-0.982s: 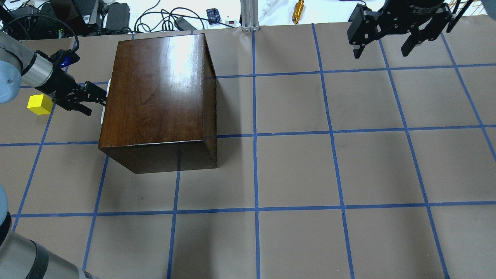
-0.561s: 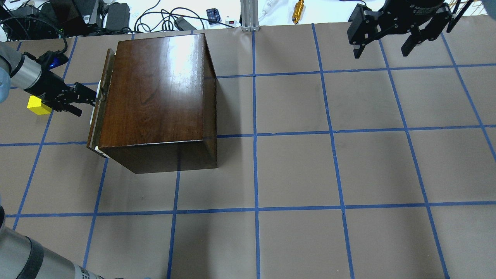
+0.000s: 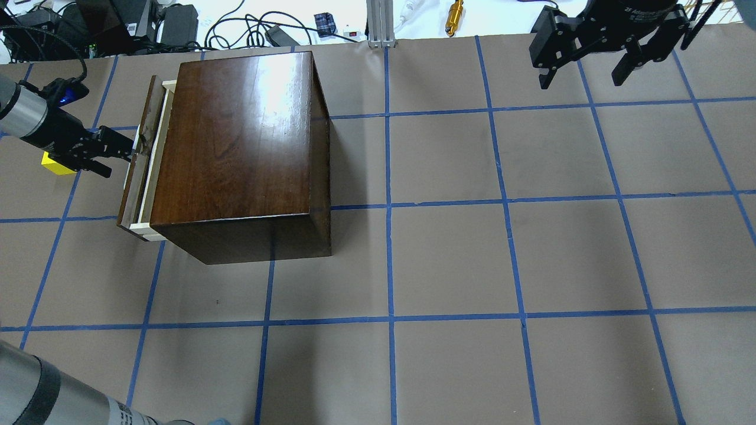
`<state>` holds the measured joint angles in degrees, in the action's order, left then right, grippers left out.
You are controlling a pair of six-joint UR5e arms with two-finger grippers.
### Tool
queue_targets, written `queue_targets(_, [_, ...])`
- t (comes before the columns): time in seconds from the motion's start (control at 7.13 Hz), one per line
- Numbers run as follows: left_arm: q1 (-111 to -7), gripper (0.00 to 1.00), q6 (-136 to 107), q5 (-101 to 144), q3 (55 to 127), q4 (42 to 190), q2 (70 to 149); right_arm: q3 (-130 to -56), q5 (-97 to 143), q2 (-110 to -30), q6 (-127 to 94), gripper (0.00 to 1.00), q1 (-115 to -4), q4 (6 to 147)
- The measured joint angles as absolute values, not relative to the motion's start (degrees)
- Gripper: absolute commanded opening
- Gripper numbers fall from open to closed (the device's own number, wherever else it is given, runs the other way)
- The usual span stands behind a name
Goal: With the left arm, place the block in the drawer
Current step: 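Pull the drawer open with the left gripper, away from the cabinet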
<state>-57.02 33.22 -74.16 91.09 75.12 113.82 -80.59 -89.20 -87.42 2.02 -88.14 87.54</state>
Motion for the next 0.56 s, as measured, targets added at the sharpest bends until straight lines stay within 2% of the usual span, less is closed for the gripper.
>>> queue_targets(0.56, [-53.83, 1.0, 33.58, -74.86, 89.48, 75.15, 114.62, -80.6, -89.19, -87.41, 2.02, 1.0, -88.15, 87.54])
